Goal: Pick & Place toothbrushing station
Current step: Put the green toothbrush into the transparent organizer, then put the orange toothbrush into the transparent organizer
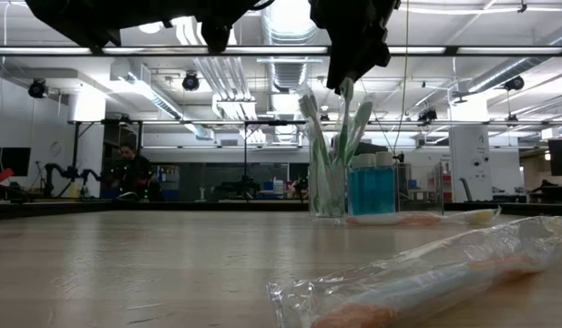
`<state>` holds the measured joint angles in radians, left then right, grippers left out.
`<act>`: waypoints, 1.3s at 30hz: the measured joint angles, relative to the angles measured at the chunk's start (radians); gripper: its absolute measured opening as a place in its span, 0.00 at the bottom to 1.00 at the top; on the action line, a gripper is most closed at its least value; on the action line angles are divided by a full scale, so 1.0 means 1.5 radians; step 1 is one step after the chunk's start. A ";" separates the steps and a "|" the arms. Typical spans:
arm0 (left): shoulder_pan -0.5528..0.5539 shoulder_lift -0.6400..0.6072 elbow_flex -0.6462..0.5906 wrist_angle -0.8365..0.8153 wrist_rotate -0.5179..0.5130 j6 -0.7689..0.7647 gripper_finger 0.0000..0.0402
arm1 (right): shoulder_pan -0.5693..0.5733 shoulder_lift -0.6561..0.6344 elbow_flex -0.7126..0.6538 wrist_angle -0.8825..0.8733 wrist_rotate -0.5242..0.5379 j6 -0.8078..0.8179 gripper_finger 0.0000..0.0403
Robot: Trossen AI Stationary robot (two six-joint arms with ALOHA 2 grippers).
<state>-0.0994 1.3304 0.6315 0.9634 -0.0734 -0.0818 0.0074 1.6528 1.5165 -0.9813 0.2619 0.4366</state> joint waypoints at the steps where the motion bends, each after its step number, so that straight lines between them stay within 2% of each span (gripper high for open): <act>1: 0.000 0.000 0.000 0.000 0.000 0.000 0.39 | 0.000 -0.001 0.003 -0.001 0.000 -0.001 0.42; 12: 0.000 0.000 0.000 0.000 0.000 -0.002 0.39 | 0.001 -0.016 0.104 -0.012 0.002 -0.034 0.43; 20: 0.000 0.000 0.000 0.000 0.000 -0.003 0.39 | 0.005 -0.022 0.221 -0.132 0.003 -0.070 0.39; 24: 0.000 0.000 0.000 0.000 0.000 -0.003 0.39 | 0.015 -0.041 0.249 -0.181 0.002 -0.074 0.37; 31: 0.001 0.000 0.000 -0.004 -0.004 -0.001 0.39 | 0.088 -0.108 0.214 -0.143 0.014 -0.083 0.33; 39: 0.001 0.000 0.000 -0.009 -0.015 0.000 0.39 | 0.179 -0.227 0.077 -0.143 0.154 0.071 0.33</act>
<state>-0.0982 1.3308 0.6315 0.9495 -0.0964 -0.0817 0.2754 1.3118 1.6325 -1.1957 0.4922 0.5435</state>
